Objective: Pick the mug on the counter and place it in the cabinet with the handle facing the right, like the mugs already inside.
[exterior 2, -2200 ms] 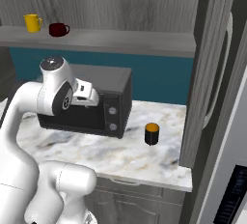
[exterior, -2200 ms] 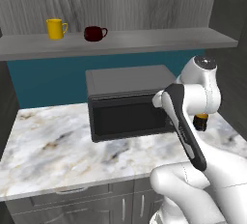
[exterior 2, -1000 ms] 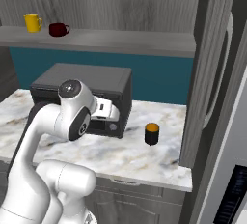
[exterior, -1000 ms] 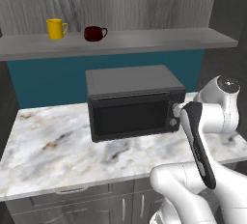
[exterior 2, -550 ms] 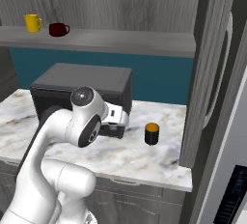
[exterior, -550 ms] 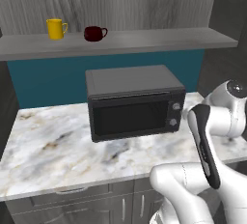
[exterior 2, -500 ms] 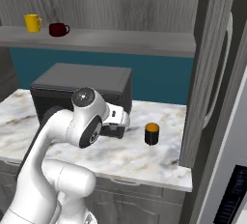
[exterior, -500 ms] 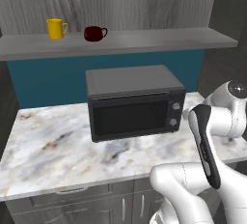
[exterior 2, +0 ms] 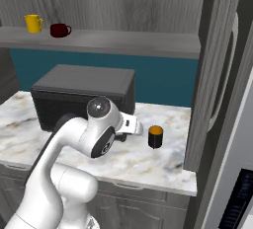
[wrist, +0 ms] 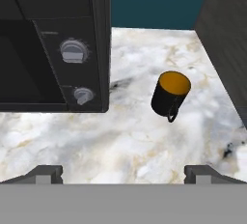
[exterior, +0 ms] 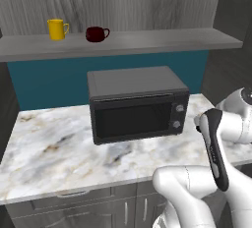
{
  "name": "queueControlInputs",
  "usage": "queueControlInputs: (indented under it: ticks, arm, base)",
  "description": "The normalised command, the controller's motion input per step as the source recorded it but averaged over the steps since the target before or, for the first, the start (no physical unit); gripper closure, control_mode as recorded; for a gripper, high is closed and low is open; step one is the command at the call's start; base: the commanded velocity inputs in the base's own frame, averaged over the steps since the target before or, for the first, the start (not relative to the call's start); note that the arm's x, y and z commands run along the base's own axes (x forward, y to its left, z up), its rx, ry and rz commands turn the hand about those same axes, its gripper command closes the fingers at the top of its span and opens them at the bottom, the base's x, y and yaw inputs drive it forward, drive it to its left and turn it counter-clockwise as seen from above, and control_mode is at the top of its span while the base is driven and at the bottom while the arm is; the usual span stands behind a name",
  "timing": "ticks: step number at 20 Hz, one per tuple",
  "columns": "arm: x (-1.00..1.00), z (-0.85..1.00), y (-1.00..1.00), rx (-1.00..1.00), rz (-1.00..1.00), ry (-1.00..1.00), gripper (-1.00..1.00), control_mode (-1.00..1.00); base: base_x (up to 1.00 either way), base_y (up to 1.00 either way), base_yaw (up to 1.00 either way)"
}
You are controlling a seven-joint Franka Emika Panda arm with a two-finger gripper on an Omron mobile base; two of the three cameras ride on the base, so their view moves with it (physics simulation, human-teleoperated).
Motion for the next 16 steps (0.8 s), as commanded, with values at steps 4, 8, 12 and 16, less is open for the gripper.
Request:
queueControlInputs:
  ticks: [4,8,12,16]
  arm:
    - [0.0,-0.24,-0.25,-0.03,0.0,-0.01,-1.0,-1.0]
    - [0.0,-0.23,-0.22,-0.02,0.0,-0.04,-1.0,-1.0]
    - [0.01,-0.22,-0.22,0.0,-0.01,-0.05,-1.0,-1.0]
    - [0.02,-0.14,-0.22,0.0,-0.01,-0.01,-1.0,-1.0]
  base:
    - [0.0,0.0,0.0]
    - [0.0,0.0,0.0]
    - [0.0,0.0,0.0]
    - [0.0,0.0,0.0]
